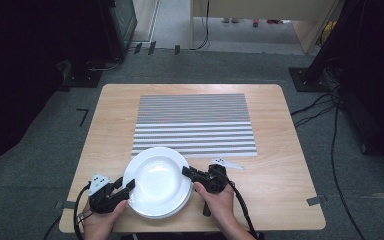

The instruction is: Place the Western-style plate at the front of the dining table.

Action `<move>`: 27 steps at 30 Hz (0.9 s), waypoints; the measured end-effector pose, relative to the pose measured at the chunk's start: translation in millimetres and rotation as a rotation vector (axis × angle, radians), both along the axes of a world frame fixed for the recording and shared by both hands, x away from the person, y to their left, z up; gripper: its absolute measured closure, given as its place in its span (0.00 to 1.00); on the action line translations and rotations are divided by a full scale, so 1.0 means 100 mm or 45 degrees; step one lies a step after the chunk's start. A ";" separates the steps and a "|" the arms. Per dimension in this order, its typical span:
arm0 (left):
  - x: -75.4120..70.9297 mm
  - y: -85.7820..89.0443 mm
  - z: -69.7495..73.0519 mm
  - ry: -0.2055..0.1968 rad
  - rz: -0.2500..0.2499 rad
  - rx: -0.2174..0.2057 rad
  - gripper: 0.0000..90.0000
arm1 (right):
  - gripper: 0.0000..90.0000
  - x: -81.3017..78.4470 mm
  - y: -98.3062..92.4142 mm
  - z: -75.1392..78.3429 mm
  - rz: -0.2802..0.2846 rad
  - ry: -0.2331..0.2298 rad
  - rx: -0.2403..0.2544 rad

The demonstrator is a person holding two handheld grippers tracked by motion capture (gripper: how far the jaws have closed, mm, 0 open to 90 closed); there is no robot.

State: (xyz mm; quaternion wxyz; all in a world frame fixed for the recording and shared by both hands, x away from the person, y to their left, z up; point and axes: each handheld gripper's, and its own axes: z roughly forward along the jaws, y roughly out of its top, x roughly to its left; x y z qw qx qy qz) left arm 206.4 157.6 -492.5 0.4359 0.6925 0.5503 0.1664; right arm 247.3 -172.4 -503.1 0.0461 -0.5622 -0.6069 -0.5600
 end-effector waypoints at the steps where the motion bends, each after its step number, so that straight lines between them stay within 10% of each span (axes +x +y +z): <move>1: 0.00 0.00 0.00 0.000 0.000 -0.001 0.62 | 0.87 0.00 0.00 0.00 -0.002 0.003 -0.006; 27: 0.00 0.09 -0.01 0.006 0.007 -0.104 0.66 | 0.90 0.08 0.05 -0.03 -0.011 -0.025 0.095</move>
